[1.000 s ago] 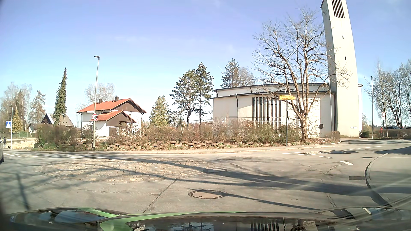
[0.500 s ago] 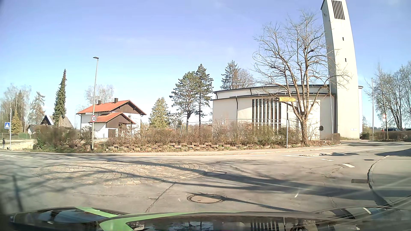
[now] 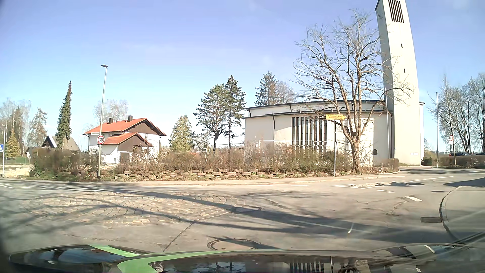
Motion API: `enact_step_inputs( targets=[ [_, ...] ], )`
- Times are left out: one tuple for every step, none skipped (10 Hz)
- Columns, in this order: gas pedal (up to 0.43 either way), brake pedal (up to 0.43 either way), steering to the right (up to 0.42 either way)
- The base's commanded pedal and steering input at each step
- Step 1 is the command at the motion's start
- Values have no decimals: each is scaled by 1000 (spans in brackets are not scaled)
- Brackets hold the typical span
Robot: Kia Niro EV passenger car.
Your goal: Follow the waypoints while adhering to traffic rules and regulations
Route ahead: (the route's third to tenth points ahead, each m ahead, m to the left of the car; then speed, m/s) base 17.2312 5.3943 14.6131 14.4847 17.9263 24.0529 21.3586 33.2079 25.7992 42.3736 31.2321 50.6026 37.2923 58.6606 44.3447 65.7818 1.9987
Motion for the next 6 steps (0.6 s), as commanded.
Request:
enact_step_inputs(
  targets=[
    [421, 0, 224],
    [409, 0, 234],
    [409, 0, 241],
    [409, 0, 246],
    [409, 0, 246],
    [370, 0, 245]
  ],
)
